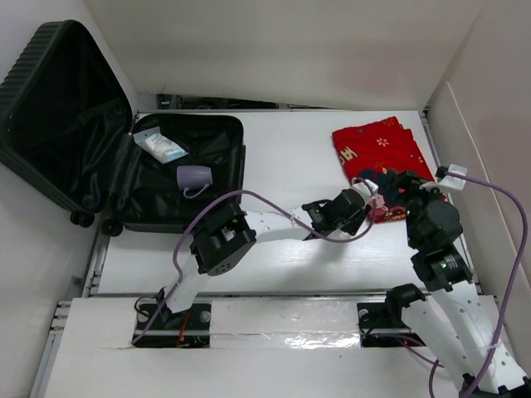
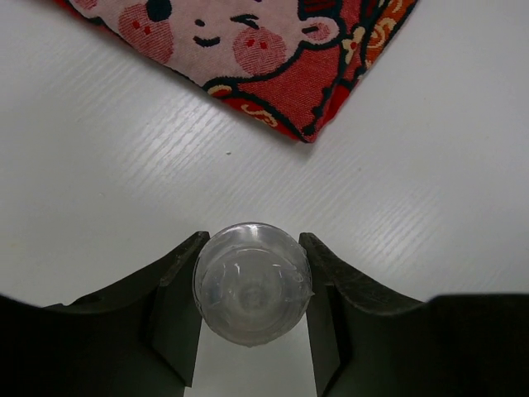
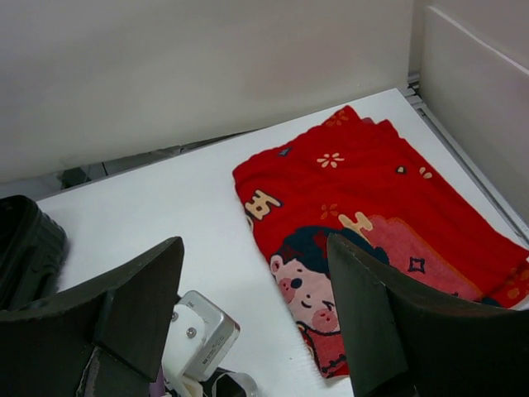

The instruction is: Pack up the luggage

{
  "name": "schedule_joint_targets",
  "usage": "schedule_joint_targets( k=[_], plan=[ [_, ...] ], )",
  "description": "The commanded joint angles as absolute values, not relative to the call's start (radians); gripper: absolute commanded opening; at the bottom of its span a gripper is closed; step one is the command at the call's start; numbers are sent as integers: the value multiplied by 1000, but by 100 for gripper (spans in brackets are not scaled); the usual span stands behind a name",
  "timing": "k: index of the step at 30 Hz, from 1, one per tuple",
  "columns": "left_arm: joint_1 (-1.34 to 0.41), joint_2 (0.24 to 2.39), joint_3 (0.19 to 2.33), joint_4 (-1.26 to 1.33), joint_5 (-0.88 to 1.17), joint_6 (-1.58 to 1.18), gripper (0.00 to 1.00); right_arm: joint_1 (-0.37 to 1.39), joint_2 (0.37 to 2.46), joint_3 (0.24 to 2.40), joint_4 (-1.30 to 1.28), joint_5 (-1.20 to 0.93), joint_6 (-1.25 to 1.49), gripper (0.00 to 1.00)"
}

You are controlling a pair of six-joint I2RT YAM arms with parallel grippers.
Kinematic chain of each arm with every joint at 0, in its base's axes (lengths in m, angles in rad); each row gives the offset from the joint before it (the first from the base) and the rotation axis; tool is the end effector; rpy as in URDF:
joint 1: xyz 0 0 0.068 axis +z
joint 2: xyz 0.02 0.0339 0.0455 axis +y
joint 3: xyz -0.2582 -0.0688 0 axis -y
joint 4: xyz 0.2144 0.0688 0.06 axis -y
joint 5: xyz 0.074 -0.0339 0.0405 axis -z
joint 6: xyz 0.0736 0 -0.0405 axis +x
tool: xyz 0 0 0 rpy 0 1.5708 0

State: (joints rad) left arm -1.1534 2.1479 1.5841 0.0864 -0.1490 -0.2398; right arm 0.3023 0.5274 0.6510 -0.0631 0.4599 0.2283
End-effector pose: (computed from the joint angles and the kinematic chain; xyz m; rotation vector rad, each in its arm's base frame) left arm 0.2145 -0.4568 0.1986 0.8476 1.9427 -0.7055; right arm 0.1452 0.0111 0.3379 0.3114 1.4848 0.0775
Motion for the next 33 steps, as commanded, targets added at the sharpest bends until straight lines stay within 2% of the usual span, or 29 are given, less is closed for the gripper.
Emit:
schedule_joint_targets(
  k=[1,6,15,21,26,29,30,32,33],
  plan=[
    [-1140,2116,1606,132,-207,-244,11,307,531,641,-11,425,219,76],
    [-1062,1888,1481,140,-303,-236,11,307,528,638,-3,411,216,76],
    [-582,1625,1342,109,-394,-374,12,307,607,657,32,312,192,75],
    [-272,1702,1397,49,-275,-449,13,307,609,653,41,284,183,75],
    [-204,1811,1454,23,-213,-394,19,307,618,653,49,267,175,75],
    [-178,1864,1491,2,-210,-391,31,307,638,660,52,249,169,74],
    [-167,1880,1505,-38,-212,-396,40,307,644,661,51,241,167,74],
    [-167,1885,1503,-48,-248,-409,50,307,658,664,46,239,164,73],
    [-167,1884,1497,-49,-258,-411,60,307,661,667,45,239,164,73]
  ],
)
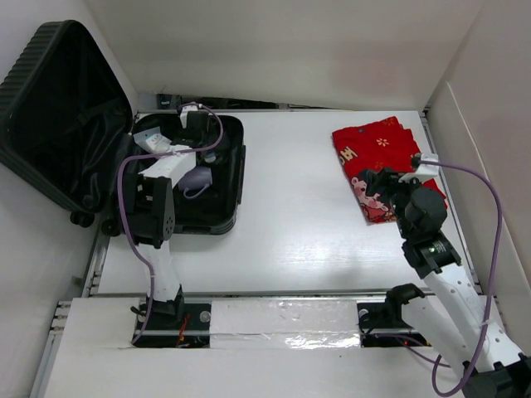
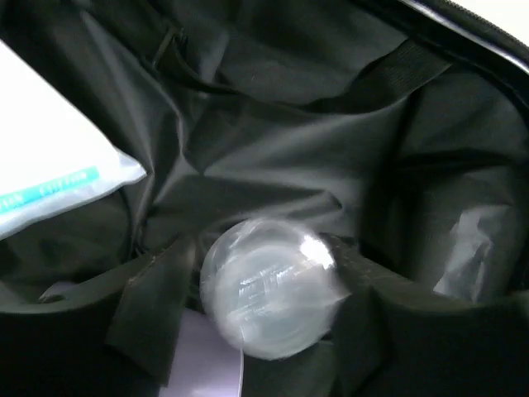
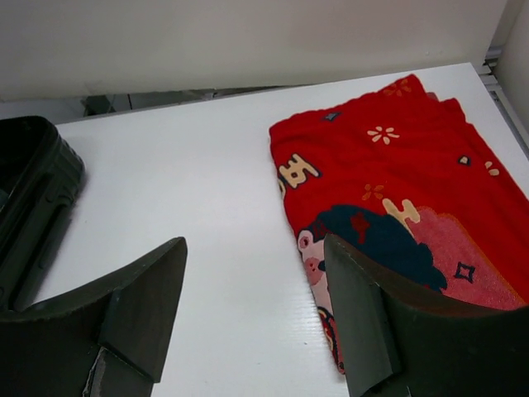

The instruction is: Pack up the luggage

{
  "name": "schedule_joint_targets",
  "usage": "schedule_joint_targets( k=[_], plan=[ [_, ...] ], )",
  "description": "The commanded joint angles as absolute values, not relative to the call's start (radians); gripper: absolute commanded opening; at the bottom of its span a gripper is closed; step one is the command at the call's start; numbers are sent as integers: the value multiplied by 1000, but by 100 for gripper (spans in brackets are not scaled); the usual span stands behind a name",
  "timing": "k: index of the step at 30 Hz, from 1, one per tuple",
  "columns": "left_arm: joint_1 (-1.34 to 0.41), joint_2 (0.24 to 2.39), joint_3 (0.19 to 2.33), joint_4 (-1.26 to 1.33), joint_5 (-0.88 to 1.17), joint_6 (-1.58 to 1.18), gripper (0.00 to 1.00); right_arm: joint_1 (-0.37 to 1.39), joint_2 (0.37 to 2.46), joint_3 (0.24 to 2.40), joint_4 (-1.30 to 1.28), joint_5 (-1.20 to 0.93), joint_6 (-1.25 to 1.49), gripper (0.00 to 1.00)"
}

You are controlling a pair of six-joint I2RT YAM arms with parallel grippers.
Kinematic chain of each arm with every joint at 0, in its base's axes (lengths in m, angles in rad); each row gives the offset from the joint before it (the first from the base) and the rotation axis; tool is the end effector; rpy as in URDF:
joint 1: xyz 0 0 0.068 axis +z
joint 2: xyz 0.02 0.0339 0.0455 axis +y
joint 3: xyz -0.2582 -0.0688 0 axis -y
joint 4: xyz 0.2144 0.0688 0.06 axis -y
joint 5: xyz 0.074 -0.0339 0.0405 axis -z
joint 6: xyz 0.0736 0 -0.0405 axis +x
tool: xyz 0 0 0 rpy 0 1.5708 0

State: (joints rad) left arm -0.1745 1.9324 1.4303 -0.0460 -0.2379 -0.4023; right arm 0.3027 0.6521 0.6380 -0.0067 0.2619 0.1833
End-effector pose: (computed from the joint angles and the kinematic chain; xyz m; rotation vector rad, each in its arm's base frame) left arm 0.4485 -0.0615 0.2286 -0.3783 2.0689 -0.0945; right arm 0.1728 0.0340 0.3241 0.1092 1.5897 0.1704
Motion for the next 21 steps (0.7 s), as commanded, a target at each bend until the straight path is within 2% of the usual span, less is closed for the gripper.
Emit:
schedule_joint_targets(
  k=[1,3,6,7,11,13,17,19,20,21],
  plan=[
    [-167,1884,1497,-54,-270,-413,65,307,663,669,43,239,164,73],
    [-158,1876,1505,-60,-282,-396,76,307,664,666,44,239,164,73],
    [-158,1835,1523,-67,-265,-376,78,307,678,667,46,247,163,69],
    [-158,1813,1522,-58,-264,-382,78,307,684,670,45,248,163,63],
    [-196,1680,1491,4,-255,-406,75,307,735,684,34,249,158,48],
    [-244,1606,1489,35,-273,-407,73,307,761,686,34,253,156,32],
    [-359,1505,1439,90,-339,-393,70,307,807,689,43,276,160,22],
    [-423,1473,1390,132,-339,-382,65,307,843,684,49,314,164,14],
    [-493,1471,1373,140,-342,-380,64,307,859,684,46,331,167,13],
    [-530,1476,1358,156,-341,-385,58,307,874,687,43,381,166,13]
  ],
)
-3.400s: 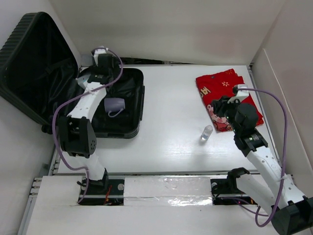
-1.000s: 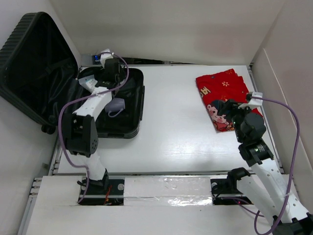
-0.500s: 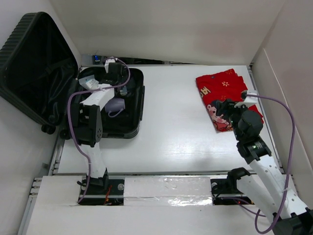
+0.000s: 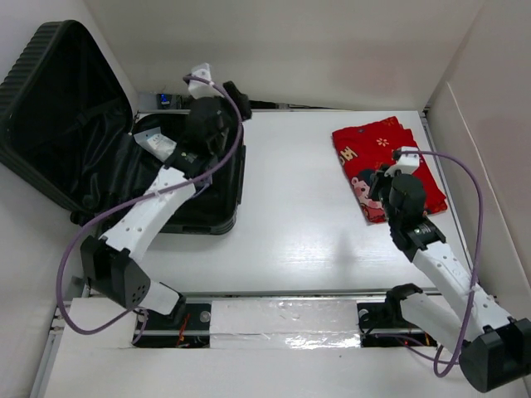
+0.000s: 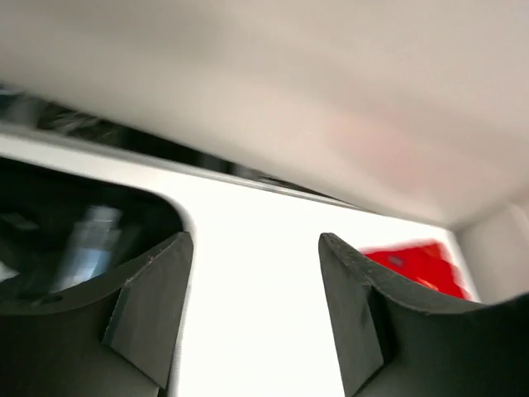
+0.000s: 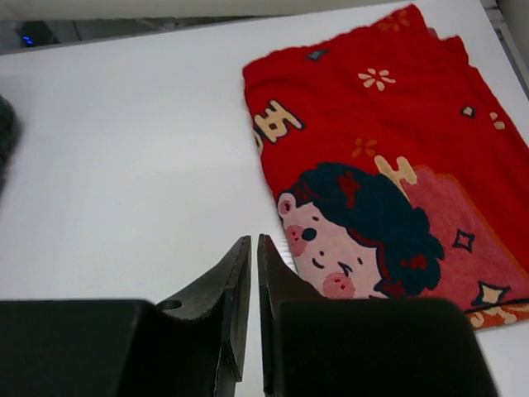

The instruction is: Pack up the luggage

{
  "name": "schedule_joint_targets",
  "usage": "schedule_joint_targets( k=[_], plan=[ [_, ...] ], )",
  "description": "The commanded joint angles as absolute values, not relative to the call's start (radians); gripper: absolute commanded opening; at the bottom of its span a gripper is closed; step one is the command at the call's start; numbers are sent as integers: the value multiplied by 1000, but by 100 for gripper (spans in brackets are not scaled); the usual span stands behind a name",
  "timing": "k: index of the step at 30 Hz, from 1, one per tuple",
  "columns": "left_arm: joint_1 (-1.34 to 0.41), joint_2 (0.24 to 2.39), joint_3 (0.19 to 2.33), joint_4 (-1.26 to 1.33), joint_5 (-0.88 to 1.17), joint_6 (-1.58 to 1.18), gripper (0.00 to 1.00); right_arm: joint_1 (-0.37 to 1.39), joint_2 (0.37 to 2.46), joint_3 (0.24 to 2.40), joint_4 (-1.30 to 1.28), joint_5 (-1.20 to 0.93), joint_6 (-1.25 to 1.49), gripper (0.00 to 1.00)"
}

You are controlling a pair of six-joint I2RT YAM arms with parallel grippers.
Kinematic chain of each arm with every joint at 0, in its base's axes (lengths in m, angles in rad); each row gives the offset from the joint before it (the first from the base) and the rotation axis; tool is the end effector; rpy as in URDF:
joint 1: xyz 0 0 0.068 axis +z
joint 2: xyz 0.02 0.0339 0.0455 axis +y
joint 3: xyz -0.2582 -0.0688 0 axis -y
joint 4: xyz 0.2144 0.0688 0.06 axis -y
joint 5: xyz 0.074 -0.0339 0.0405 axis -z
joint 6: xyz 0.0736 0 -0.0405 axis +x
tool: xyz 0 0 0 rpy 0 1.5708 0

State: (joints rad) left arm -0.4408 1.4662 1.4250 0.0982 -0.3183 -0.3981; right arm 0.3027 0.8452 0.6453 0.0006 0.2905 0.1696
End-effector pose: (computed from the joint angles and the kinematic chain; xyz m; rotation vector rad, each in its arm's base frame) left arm 0.3294 -0.1300 0.4296 -0.2243 1.5155 -0.4298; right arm 0.2090 0.0432 0.2943 0.0926 1.7600 0.0861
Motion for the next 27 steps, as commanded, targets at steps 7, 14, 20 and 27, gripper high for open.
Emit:
schedule_joint_targets(
  k=[7,14,20,27],
  plan=[
    [-851,1516,1143,287,-371,-448,38,216,1142,761,-54,326,160,52],
    [-979,1402,930,350,-348,-469,38,155,1483,973,-127,230,109,53],
    [-989,1336,850,321,-298,-483,44,216,1837,1284,-332,222,68,54],
    [-989,1284,818,327,-310,-454,46,247,2035,1509,-469,265,75,50]
  ],
)
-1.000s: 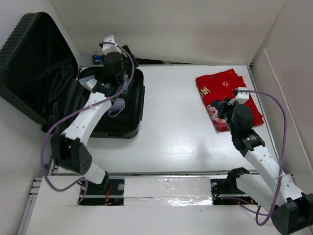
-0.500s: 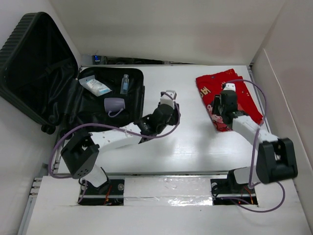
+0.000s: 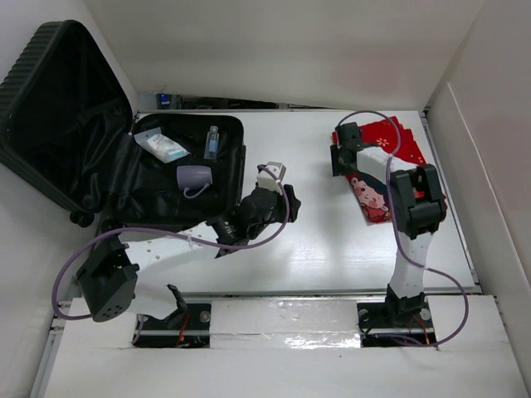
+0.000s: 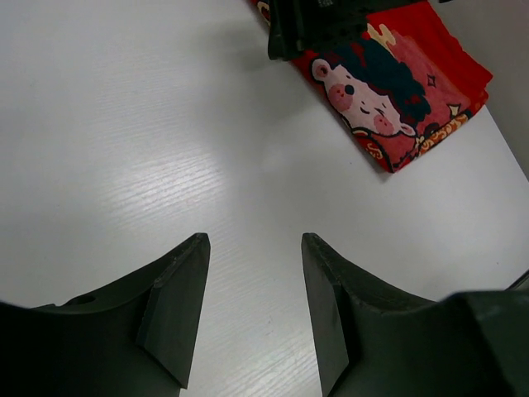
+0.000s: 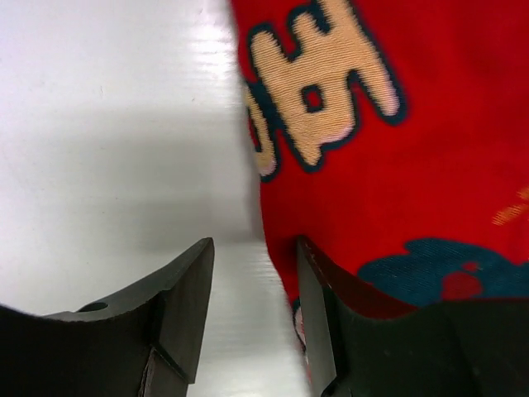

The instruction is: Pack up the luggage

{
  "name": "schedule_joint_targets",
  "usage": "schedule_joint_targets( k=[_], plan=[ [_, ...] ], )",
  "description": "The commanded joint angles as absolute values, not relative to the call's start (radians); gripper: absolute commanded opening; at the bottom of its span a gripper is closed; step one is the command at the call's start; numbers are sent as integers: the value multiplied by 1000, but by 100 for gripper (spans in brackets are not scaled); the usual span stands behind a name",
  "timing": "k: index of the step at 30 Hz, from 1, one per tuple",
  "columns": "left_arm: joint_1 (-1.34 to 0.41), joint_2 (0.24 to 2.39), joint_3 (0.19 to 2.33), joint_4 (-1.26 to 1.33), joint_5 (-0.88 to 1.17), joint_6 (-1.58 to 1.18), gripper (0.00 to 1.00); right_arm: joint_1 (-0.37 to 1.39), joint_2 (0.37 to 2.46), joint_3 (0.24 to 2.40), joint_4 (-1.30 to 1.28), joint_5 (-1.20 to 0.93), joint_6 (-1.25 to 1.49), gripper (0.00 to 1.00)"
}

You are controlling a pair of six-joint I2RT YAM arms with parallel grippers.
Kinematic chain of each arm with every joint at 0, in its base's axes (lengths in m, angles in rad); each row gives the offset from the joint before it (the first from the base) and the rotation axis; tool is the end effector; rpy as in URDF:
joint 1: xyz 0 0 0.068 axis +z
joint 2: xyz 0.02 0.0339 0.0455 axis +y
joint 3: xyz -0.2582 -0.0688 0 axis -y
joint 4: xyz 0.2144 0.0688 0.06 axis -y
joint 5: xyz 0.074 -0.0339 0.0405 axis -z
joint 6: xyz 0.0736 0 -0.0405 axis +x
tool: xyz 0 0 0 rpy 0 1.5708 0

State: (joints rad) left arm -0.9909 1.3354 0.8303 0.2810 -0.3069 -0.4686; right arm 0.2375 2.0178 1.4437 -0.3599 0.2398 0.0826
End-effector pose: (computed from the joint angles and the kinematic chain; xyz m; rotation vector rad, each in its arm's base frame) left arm 0.1923 -0.2530 0.2813 0.2554 1.8334 -0.7653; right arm 0.4228 0.0844 0.1633 -0.0934 2.4725 -0.1642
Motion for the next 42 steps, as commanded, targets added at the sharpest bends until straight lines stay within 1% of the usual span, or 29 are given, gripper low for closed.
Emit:
schedule_joint_targets(
  k=[1,11,12,13,14,15,16,19,20,22,23,25,28,29,30,32,33,36,38,39,40,41,42],
  plan=[
    [-989,1279,816,328,-313,-450,46,247,2039,1523,-471,281,83,50],
    [-989,1232,795,374,-273,-442,46,258,2100,1617,-558,330,188,48],
    [-989,1217,790,379,-267,-443,46,258,2095,1605,-549,336,196,46],
    [-989,1206,775,393,-261,-445,46,258,2095,1606,-542,340,210,43],
    [-989,1198,769,397,-252,-446,45,249,2106,1615,-555,339,230,36],
    [-989,1181,764,400,-252,-446,45,249,2117,1632,-572,334,238,35],
    [-989,1172,753,403,-253,-446,45,249,2131,1676,-595,324,245,32],
    [-989,1141,736,406,-256,-445,45,239,2178,1753,-658,324,267,31],
    [-989,1135,732,407,-259,-445,45,239,2187,1770,-679,322,276,29],
    [-989,1114,723,403,-262,-442,44,230,2220,1805,-705,321,282,28],
    [-989,1108,719,405,-267,-442,44,230,2233,1848,-742,315,293,23],
    [-989,1091,710,403,-273,-440,44,221,2266,1899,-781,298,301,18],
    [-989,1063,698,406,-275,-436,44,212,2286,1921,-793,298,319,13],
    [-989,1055,693,407,-278,-434,44,212,2289,1927,-804,298,333,3],
    [-989,1039,689,407,-279,-431,44,212,2292,1945,-817,298,342,0],
    [-989,1025,669,408,-281,-428,43,224,2284,1945,-804,298,325,0],
    [-989,1014,663,414,-276,-426,43,233,2266,1910,-790,314,318,0],
    [-989,1012,637,423,-262,-422,43,244,2171,1855,-741,360,284,0],
    [-989,1014,635,426,-249,-419,43,230,2120,1818,-726,333,244,0],
    [-989,1008,634,437,-242,-417,43,221,2120,1821,-745,309,232,10],
    [-989,1006,630,443,-233,-416,43,210,2131,1865,-785,302,230,22],
    [-989,1003,627,446,-223,-416,43,210,2143,1887,-867,326,232,48],
    [-989,994,623,449,-221,-416,43,219,2155,1888,-882,356,218,58]
  ],
)
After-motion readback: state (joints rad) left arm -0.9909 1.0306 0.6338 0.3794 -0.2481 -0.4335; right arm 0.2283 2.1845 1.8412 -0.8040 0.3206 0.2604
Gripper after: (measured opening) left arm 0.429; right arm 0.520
